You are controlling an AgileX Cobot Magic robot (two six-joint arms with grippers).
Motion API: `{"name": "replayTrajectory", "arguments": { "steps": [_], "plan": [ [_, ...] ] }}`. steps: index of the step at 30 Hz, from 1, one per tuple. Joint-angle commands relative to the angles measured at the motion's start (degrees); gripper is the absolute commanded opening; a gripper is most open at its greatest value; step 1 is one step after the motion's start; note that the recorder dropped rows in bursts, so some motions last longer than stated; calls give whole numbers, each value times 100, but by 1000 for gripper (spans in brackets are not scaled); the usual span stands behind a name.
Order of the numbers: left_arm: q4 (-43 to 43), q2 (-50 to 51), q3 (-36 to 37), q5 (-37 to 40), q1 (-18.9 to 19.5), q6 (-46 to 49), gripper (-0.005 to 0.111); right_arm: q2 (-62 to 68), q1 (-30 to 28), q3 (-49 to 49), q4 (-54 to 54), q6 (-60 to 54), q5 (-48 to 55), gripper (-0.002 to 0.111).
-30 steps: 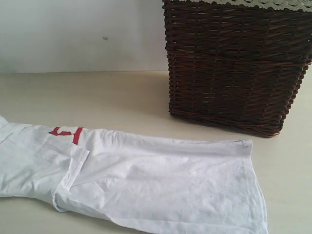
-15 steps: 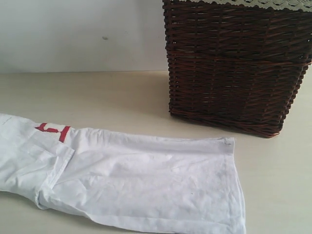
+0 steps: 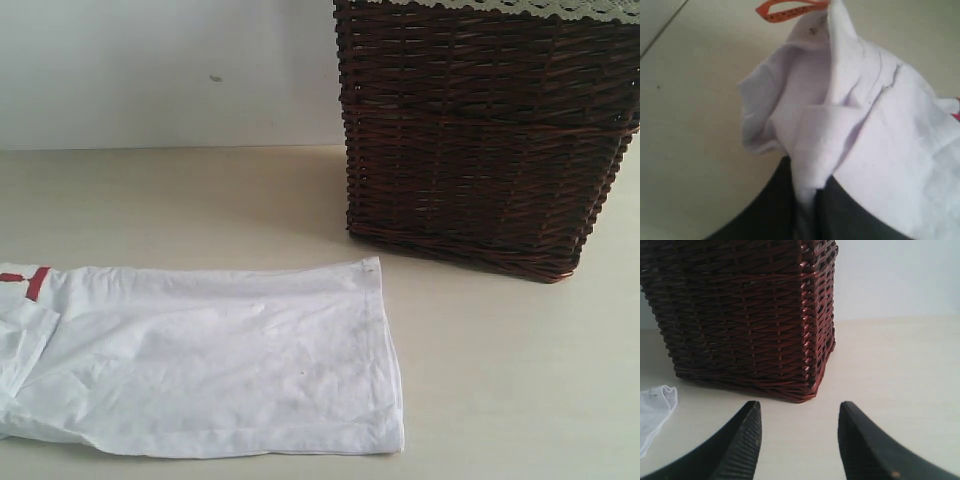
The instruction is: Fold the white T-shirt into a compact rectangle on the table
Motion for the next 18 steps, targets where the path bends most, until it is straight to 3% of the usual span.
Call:
{"name": "replayTrajectory", "arguments": {
  "steps": [1, 7, 18],
  "plan": [
    [12, -447, -2, 756, 25, 155, 0, -33, -32, 26, -17, 3, -72, 47],
    [58, -614, -2, 1659, -332, 155, 0, -33, -32, 26, -17, 3, -72, 47],
    [20, -614, -2, 1713, -2148, -13, 0, -33, -32, 26, -17, 3, -72, 47]
  ]
}}
